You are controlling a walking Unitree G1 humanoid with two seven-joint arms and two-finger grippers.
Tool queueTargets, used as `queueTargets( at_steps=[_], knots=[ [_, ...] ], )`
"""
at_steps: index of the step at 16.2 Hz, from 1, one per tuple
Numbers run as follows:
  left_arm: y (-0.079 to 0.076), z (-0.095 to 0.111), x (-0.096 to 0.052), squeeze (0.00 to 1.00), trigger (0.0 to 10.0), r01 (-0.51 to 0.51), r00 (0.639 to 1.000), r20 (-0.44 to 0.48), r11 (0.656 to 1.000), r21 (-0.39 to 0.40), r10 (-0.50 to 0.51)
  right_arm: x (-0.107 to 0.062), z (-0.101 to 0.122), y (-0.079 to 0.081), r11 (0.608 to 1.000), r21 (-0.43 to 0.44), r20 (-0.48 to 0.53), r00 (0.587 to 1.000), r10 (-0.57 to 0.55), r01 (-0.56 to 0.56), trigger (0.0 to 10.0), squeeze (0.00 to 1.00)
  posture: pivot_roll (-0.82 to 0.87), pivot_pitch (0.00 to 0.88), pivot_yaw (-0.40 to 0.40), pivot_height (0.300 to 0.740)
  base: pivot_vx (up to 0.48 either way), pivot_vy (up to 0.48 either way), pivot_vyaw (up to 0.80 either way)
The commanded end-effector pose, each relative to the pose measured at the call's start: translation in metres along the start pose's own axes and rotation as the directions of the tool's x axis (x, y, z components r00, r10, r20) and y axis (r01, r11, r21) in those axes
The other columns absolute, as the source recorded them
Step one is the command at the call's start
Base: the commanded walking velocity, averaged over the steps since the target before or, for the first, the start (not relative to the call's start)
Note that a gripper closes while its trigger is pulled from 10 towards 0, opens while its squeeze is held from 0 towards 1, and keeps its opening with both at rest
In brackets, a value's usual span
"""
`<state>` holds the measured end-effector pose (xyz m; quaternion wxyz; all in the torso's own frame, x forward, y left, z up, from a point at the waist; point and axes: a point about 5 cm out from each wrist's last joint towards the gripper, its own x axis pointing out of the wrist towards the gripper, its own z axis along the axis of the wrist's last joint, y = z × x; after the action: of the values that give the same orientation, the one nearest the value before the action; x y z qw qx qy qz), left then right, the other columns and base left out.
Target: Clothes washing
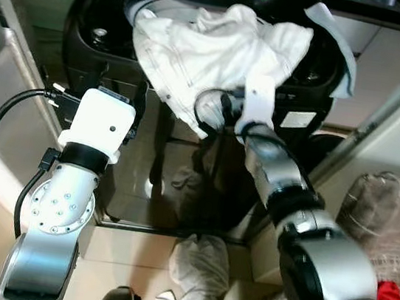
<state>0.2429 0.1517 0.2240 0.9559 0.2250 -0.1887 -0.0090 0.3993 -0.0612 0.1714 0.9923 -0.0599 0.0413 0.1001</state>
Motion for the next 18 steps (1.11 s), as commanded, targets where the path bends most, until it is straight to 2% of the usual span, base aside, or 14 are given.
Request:
queueTargets(
  at_steps=[1,2,5,6,8,9,10,11,12,15,16,18],
  knots=[
    [-0.002,0.006,-0.002,0.0,10.0,0.007,1.0,0.015,1.0,-0.002,-0.007,0.006,0.048,-0.001,0.998,-0.067,0.184,0.983,0.001,0.012,0.0,0.0,0.3,0.171,-0.067,0.736,0.0,0.0,0.0],
    [-0.002,0.006,-0.003,0.0,10.0,0.007,1.0,0.014,1.0,-0.003,-0.007,0.007,0.056,-0.001,0.997,-0.082,0.206,0.979,0.007,0.01,0.0,0.0,0.3,0.173,-0.069,0.736,0.0,0.0,0.0],
    [-0.002,0.006,-0.002,0.0,10.0,0.001,1.0,0.01,1.0,-0.005,-0.001,0.009,0.102,-0.008,0.99,-0.133,0.321,0.947,0.001,0.044,0.0,0.0,0.3,0.173,-0.076,0.736,0.0,0.0,0.0],
    [-0.003,0.006,-0.002,0.0,10.0,0.0,1.0,0.01,1.0,-0.005,0.0,0.009,0.112,-0.009,0.987,-0.151,0.344,0.939,-0.001,0.056,0.0,0.0,0.3,0.171,-0.076,0.736,0.0,0.0,0.0],
    [-0.004,0.005,0.0,0.0,10.0,-0.001,1.0,0.01,1.0,-0.005,0.001,0.006,0.149,-0.017,0.965,-0.223,0.421,0.906,-0.03,0.136,0.0,0.0,0.3,0.167,-0.078,0.736,0.0,0.0,0.0],
    [-0.004,0.005,0.0,0.0,10.0,-0.001,1.0,0.009,1.0,-0.005,0.001,0.005,0.154,-0.018,0.961,-0.232,0.433,0.901,-0.036,0.15,0.0,0.0,0.3,0.166,-0.078,0.736,0.0,0.0,0.0],
    [-0.005,0.005,0.001,0.0,10.0,-0.001,1.0,0.01,1.0,-0.006,0.001,0.003,0.164,-0.022,0.936,-0.281,0.468,0.882,-0.057,0.21,0.0,0.0,0.3,0.165,-0.079,0.736,0.0,0.0,0.0],
    [-0.006,0.005,0.002,0.0,10.0,-0.001,1.0,0.012,1.0,-0.008,0.001,0.003,0.168,-0.026,0.921,-0.302,0.479,0.874,-0.077,0.247,10.0,0.0,0.3,0.162,-0.084,0.736,0.0,0.0,0.0],
    [-0.007,0.005,0.002,0.0,10.0,-0.001,1.0,0.012,1.0,-0.009,0.001,0.003,0.166,-0.029,0.937,-0.255,0.467,0.879,-0.097,0.238,10.0,0.0,0.3,0.161,-0.091,0.736,0.0,0.0,0.0],
    [-0.007,0.004,0.002,0.0,10.0,-0.013,1.0,0.007,1.0,-0.014,0.013,0.002,0.16,-0.023,0.964,-0.194,0.503,0.862,-0.062,0.182,10.0,0.0,0.29,0.157,-0.104,0.736,0.0,0.0,0.0],
    [-0.008,0.003,0.002,0.0,10.0,-0.013,1.0,0.006,1.0,-0.015,0.014,0.002,0.15,-0.021,0.974,-0.163,0.511,0.858,-0.051,0.155,10.0,0.0,0.29,0.154,-0.103,0.736,0.0,0.0,0.0],
    [-0.01,-0.002,0.005,0.0,10.0,0.002,1.0,-0.01,1.0,-0.015,-0.002,-0.002,0.108,-0.013,0.999,-0.017,0.525,0.851,-0.033,0.049,10.0,0.0,0.25,0.142,-0.095,0.736,0.0,0.0,0.0]
  ],
)
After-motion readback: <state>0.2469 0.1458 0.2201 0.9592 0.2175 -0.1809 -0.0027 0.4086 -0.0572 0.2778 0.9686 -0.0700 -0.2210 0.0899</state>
